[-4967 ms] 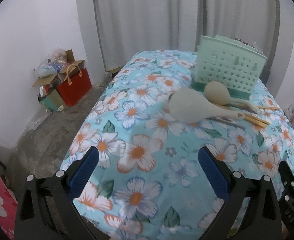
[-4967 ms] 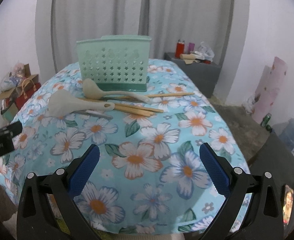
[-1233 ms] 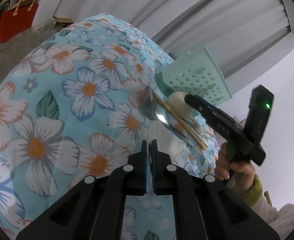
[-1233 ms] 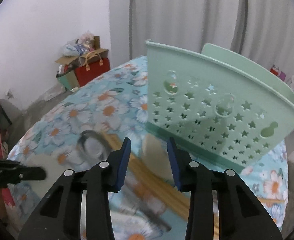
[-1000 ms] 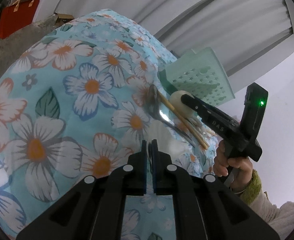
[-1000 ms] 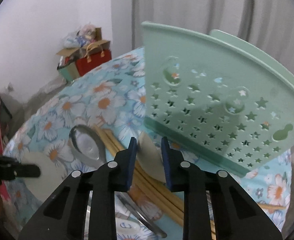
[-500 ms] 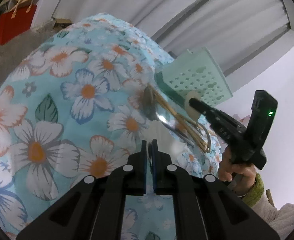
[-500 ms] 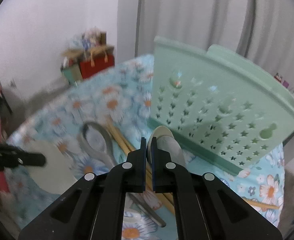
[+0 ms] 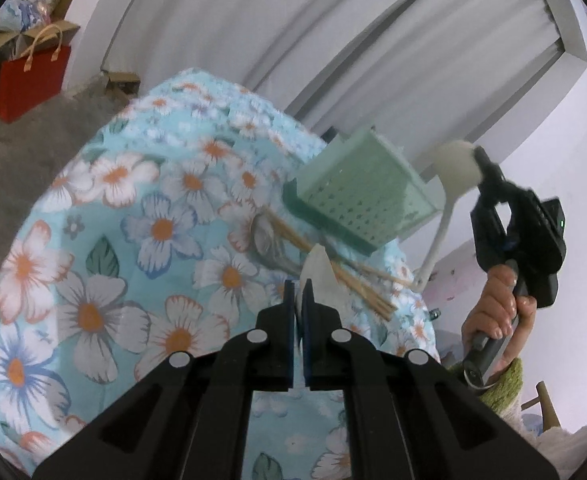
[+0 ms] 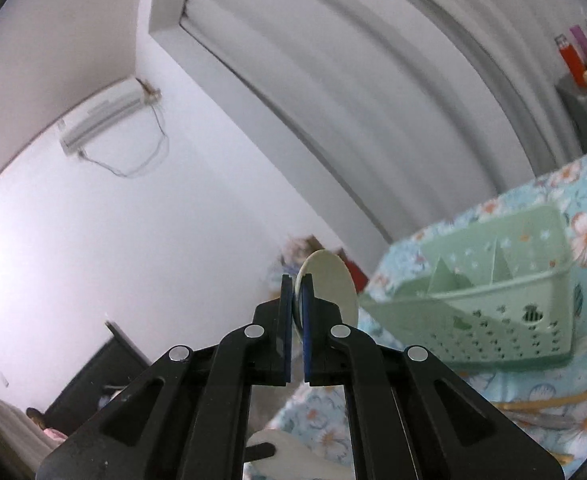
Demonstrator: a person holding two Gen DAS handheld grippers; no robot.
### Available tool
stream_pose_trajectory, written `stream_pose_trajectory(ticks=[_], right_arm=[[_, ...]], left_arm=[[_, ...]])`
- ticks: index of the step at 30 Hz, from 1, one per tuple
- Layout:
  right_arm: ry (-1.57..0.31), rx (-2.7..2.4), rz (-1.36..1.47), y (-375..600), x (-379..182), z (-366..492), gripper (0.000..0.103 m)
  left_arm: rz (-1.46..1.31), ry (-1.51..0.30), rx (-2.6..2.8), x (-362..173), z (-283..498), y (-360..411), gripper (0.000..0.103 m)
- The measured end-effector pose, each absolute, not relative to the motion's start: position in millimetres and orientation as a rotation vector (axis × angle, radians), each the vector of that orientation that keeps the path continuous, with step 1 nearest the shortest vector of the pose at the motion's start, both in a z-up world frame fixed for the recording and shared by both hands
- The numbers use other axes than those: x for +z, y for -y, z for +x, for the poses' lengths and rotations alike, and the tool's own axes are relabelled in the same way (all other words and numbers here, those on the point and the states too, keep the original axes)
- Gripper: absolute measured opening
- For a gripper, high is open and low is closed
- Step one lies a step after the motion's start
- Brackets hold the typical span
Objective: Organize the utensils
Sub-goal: 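Lift the white spatula with the left gripper while the right gripper grasps the cream ladle, then lower the white spatula into the green basket with the left gripper while the right gripper holds the ladle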
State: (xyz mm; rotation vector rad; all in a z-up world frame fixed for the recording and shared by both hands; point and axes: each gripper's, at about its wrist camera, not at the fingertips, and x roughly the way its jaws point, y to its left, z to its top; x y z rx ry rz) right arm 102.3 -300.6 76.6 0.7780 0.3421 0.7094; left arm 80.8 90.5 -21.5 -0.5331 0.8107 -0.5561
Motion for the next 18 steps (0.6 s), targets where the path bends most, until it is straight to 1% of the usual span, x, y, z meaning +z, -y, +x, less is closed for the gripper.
stream_pose_trajectory(ticks=[5,6,11,13,16,18], right_arm=[[-0.281,0.684,0.777,319.2,84.9,75.5,0.002],[-0.269,0.672,0.776,322.3,84.4,68.6,0.002],[-0.241,0.641,0.807,328.4,73.0,47.0,0.002],[-0.236,0.635,0.817,322.0,68.1,45.8,0.002],[-0.220,0.620,0.824,324.2,65.6,39.3,0.002],[-0.210,0.613,0.821,324.5,66.1,40.9,0.002]], left_arm=[[-0.512,-0.691,-0.563,30.2,83.1,-99.3,0.002],[-0.494,-0.651,-0.565,48.2,86.7,-99.4,0.002],[-0.317,-0.490,-0.543,125.0,102.2,-77.2,0.002],[-0.233,-0.453,-0.522,147.6,111.1,-60.6,0.002],[-0.094,-0.463,-0.479,168.3,131.5,-27.8,0.002],[0.002,-0.484,-0.464,172.6,146.8,-6.2,0.002]])
